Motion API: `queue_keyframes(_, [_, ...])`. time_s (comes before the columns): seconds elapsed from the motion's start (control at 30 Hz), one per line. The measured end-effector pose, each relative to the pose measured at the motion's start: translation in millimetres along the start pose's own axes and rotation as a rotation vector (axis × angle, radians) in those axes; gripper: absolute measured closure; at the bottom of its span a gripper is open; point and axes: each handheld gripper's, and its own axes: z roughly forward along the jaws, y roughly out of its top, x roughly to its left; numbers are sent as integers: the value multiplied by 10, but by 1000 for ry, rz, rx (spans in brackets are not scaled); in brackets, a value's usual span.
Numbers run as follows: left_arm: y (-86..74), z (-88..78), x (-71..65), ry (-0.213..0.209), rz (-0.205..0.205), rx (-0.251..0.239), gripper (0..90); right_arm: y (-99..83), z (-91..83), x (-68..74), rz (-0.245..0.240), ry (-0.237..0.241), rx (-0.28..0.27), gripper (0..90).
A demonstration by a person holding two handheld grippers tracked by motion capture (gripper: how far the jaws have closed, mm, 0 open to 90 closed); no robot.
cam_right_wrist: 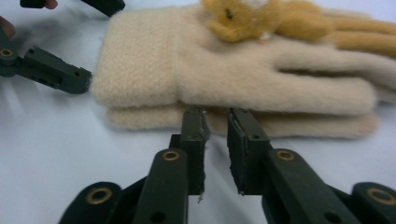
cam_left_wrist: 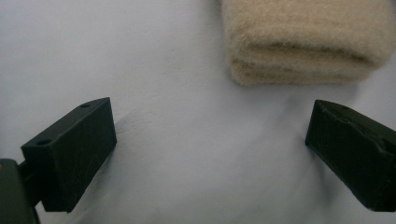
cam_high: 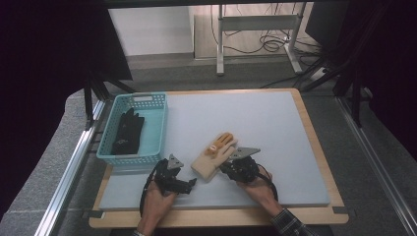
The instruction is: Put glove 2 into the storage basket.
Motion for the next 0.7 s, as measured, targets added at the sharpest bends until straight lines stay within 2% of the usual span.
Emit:
queue_keyframes(0.43, [-3,-5,7,7,-15,-3,56,-117,-314,-190,22,-93,-18,594])
queue_keyframes(0.63, [-3,-6,9,8,-17,-3,63,-197,-470,-309,41,-135,-25,500])
queue_keyframes(0.7, [-3,-6,9,8,-17,-3,62,-253,-542,-374,54,-156,-27,433])
